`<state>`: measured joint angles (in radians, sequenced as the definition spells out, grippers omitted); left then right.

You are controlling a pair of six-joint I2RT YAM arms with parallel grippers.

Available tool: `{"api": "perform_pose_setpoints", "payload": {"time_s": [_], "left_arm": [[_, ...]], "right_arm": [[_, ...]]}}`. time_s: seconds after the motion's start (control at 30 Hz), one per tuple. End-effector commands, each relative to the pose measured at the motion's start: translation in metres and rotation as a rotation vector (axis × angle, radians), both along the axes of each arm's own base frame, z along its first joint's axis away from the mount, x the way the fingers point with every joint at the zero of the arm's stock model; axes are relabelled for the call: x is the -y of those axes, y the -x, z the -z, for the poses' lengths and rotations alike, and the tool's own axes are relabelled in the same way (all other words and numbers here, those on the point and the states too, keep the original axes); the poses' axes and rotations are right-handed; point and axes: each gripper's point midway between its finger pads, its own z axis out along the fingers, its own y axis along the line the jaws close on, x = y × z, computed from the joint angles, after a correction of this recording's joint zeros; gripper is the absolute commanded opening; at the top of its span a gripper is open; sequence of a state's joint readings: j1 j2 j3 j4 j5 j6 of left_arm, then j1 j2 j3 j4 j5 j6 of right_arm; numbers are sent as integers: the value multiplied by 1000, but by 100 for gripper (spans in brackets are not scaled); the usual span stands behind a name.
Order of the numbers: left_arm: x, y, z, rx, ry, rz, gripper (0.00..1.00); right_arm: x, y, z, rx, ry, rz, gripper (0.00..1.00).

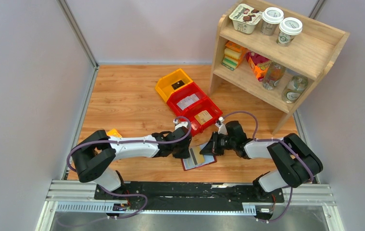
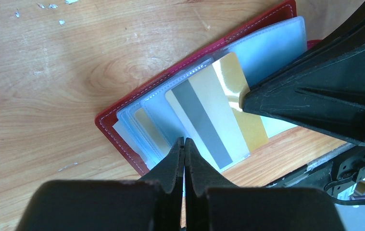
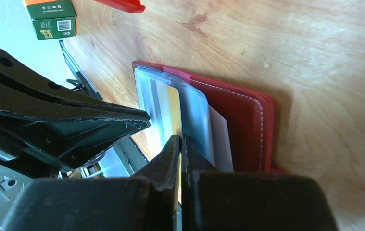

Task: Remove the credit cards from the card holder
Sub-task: Remove the credit card from the card holder, then place the credit card in the storage box.

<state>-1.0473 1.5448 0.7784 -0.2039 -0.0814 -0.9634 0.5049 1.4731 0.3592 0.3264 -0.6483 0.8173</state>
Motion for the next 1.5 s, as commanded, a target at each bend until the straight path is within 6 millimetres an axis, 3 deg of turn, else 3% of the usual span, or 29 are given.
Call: {"api": "perform_pose_setpoints", "payload": {"time_s": [0.0, 0.07, 0.2, 0.33, 0.43, 0.57, 0.67, 0.97, 1.1, 1.23, 1.33, 1.37, 1.4, 1.43, 1.47], "left_arm": [[-29, 18, 29, -65, -125, 7, 0], [-29, 18, 29, -66, -126, 7, 0], [-27, 18, 31, -71, -129, 14, 0], [-25, 17, 30, -70, -123, 17, 0], [-24, 18, 31, -71, -122, 20, 0], [-25, 18, 31, -72, -125, 18, 0], [-28, 19, 32, -74, -132, 13, 0], [-26, 21, 32, -68, -95, 19, 0], [-16, 15, 9, -7, -6, 35, 1], [-14, -1, -46, 129, 100, 7, 20], [-35, -11, -76, 224, 94, -44, 44], [-41, -12, -94, 259, 129, -63, 48], [-54, -14, -95, 277, 100, -94, 54], [-66, -18, -111, 319, 123, -134, 57], [-79, -15, -110, 316, 103, -150, 62]], "right_arm": [[7, -2, 3, 1, 13, 4, 0], [4, -3, 2, 1, -5, -2, 4], [-2, -2, 0, -8, -41, -33, 27], [-5, -2, 1, -11, -53, -50, 31], [-10, -3, 1, -16, -64, -66, 27], [-10, -3, 1, -15, -65, -68, 8], [-2, -5, -2, -5, -62, -48, 0], [34, -15, -11, 57, 33, -8, 0], [50, -11, -27, 112, 140, -4, 0], [61, -21, -76, 299, 236, 21, 0], [67, -33, -113, 424, 324, 49, 0], [70, -38, -123, 456, 363, 65, 0], [75, -48, -134, 506, 423, 89, 0], [75, -55, -147, 548, 462, 96, 0], [76, -61, -152, 576, 518, 98, 0]]}}
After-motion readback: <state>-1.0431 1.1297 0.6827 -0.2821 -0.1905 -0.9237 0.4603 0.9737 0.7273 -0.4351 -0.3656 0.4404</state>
